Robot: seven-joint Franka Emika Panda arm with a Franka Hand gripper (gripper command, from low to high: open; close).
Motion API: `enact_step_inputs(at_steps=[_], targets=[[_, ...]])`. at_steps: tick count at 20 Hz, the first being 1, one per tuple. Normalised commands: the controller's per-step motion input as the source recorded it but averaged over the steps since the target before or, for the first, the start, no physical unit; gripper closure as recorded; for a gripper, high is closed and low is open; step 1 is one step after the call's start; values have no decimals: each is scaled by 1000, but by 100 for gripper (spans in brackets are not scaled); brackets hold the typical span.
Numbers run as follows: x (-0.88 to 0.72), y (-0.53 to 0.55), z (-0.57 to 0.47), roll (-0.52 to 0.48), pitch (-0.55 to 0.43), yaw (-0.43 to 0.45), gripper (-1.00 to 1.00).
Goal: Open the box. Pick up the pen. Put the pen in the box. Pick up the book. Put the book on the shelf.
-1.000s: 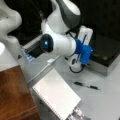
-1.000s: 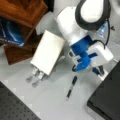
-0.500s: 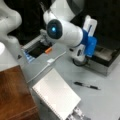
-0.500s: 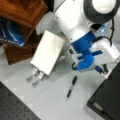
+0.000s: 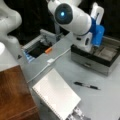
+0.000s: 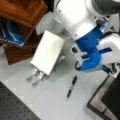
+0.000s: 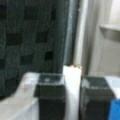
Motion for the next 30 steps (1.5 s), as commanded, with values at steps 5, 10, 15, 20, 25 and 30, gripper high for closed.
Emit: enact_step_inputs(at_steps=[5,10,15,20,25,30], targets=[[17,466,313,-283,0,24,100],[-20,128,86,-189,26,8,100],[-114,116,35,-149,21,-7,100],[-210,241,31,-129,7,-44,100],[-277,313,38,-132,12,-74,100],[-262,269,4,-141,-30,-77,-100]])
